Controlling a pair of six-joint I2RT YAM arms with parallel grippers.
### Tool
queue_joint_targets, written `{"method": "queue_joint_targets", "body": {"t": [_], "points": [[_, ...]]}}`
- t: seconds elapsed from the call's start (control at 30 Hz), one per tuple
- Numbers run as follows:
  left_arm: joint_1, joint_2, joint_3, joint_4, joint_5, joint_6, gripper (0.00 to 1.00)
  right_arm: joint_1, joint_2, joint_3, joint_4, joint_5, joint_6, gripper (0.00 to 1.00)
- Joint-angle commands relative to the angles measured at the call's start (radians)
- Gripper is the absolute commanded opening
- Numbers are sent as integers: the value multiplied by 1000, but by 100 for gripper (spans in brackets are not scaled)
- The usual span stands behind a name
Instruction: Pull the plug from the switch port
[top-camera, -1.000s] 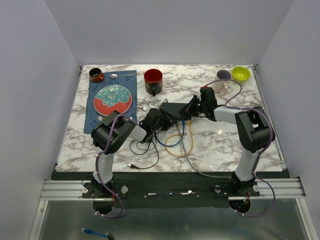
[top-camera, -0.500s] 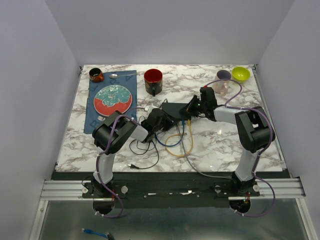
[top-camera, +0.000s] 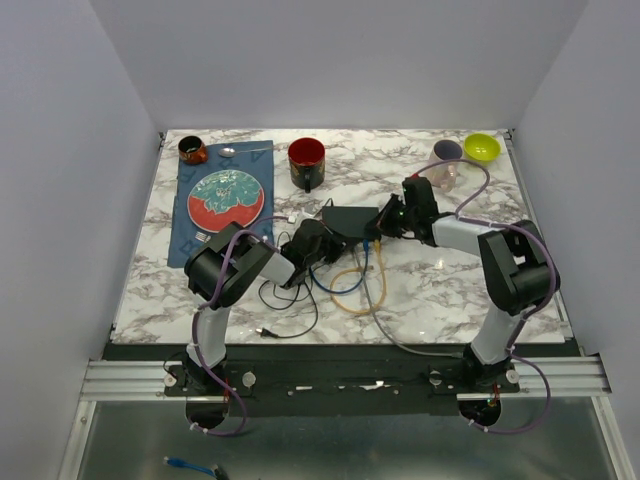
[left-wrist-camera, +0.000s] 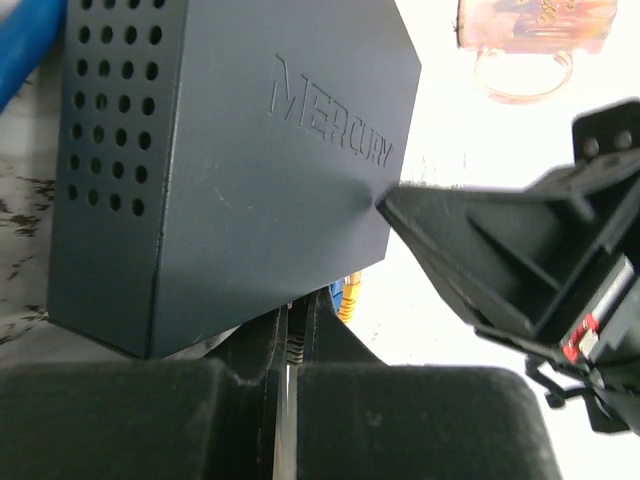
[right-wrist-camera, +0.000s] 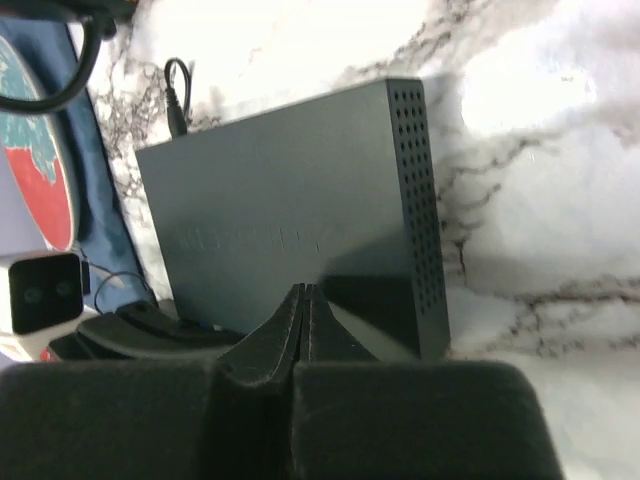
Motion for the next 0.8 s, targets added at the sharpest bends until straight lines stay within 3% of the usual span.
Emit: {"method": "queue_joint_targets", "body": {"t": [0.0, 0.4, 0.77], "points": [[21, 13, -42, -9, -6, 7, 0, 25, -98, -21, -120, 82, -57, 2], [24, 42, -39, 11, 23, -2, 0, 48, -92, -82, -169, 74, -95, 1], [20, 57, -17, 11, 88, 18, 0, 50, -3, -21, -186, 57, -92, 1]]}}
